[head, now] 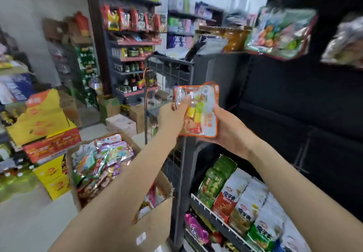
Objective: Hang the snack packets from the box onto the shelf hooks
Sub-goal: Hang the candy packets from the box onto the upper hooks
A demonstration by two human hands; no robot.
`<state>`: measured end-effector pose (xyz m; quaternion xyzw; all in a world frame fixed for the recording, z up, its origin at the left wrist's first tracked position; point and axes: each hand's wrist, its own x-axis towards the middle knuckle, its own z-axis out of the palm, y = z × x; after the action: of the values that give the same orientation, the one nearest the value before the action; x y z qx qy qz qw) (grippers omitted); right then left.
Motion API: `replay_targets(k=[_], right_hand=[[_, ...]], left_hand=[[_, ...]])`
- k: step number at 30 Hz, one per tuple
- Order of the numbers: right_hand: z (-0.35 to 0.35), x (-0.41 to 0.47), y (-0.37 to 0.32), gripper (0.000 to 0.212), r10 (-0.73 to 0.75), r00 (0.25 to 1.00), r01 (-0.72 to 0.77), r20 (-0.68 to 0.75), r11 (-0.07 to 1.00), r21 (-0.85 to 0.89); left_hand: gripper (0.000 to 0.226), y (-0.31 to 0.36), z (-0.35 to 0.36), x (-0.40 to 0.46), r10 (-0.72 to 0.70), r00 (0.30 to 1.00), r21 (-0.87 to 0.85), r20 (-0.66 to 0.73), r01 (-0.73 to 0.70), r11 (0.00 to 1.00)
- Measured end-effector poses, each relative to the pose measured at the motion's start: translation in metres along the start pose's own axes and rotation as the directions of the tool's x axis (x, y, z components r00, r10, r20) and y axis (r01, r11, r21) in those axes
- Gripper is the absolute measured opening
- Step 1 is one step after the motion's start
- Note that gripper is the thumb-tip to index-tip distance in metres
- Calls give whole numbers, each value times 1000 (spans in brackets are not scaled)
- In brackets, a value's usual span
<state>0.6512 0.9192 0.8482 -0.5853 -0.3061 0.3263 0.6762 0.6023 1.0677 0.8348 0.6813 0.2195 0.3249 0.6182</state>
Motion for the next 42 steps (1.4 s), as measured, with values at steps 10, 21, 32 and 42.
replay_targets(k=[10,21,32,42], right_hand=[[-129,-180,-84,15,-337,859,93,-386,843,-530],[-199,-306,-163,11,-665,629,48,-403,551,-833],[-192,-284,-170,23,-474,656,343,-587,880,-328],[-198,-269,-184,29,-687,409,345,-601,726,-595]], left_hand=[[69,89,185,-120,283,942,-50,183,-278,959],[44,179,256,-199,486,674,81,555,-626,775],[17,187,255,-196,442,850,-197,286,-399,896],[19,189,240,-188,554,833,-26,-12,-554,832]])
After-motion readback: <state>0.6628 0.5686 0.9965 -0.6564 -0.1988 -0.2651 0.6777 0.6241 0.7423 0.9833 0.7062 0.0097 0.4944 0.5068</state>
